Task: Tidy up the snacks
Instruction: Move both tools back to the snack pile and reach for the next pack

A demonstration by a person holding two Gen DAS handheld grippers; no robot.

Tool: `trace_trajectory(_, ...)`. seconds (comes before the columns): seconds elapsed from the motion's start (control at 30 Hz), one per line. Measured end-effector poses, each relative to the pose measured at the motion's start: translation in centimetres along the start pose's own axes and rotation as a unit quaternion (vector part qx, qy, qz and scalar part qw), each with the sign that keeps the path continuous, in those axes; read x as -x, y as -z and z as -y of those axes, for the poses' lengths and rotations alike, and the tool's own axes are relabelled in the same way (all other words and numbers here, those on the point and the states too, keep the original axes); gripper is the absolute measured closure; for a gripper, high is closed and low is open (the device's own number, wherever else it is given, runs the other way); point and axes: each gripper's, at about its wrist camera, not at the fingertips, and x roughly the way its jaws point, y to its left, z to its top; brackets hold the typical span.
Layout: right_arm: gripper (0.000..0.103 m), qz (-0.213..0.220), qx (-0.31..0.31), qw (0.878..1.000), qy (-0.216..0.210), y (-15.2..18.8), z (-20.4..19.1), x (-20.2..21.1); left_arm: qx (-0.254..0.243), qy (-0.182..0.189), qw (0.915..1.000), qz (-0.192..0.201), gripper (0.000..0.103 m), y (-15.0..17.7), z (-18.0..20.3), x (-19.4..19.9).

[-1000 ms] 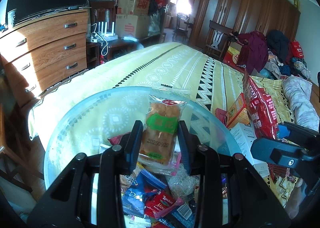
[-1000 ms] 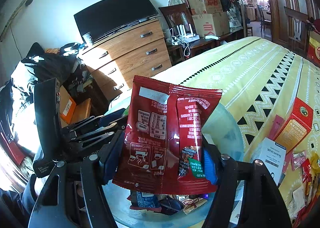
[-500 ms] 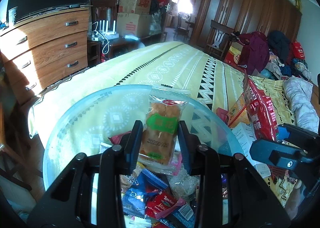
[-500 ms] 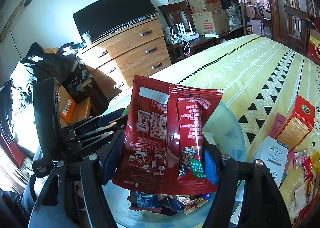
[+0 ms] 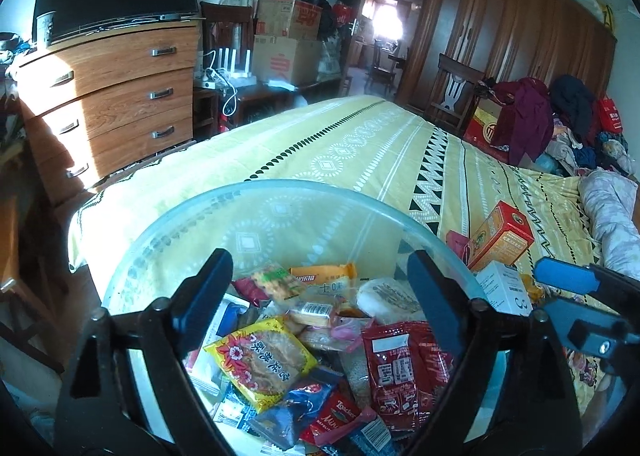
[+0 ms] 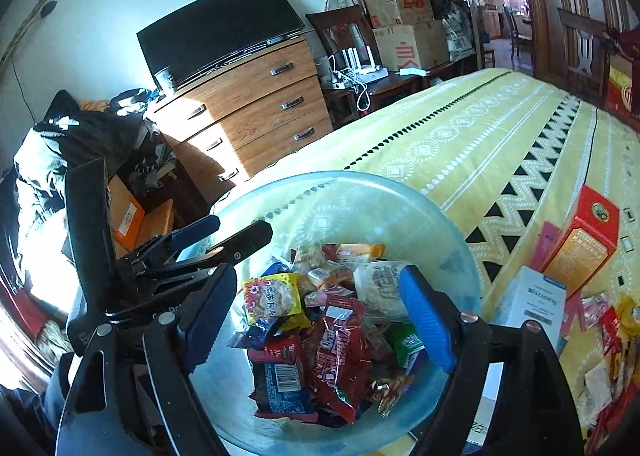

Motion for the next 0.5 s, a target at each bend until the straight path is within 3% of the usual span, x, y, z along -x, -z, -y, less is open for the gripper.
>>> trace_trajectory(0.13,0.018,0.035,0.031,0.998,0.032,1.9,-0.7,2.9,0.005,0.006,0.9999,0.010,0.013,-0.4,0.1,0.9)
trace_trajectory(0.23,0.013,0.058,0.035,0.995,0.072,5.8,0.2,6.2,0.002,0.017,0.9996,0.020,0.013,-0.4,1.0,2.1)
trace_trajectory(0.4,0.013,0.026,-0.051,0.989,0.133,16.3,5.8,11.7,-0.041,0.068,0.9965,0.026,0.012,0.3,6.2,3.3)
trace_trajectory(0.5,0.013,-0.003,-0.122,0.978,0.171,22.5,9.9,14.7,-0.072,0.114,0.9906,0.020,0.012,1.3,10.4,3.6)
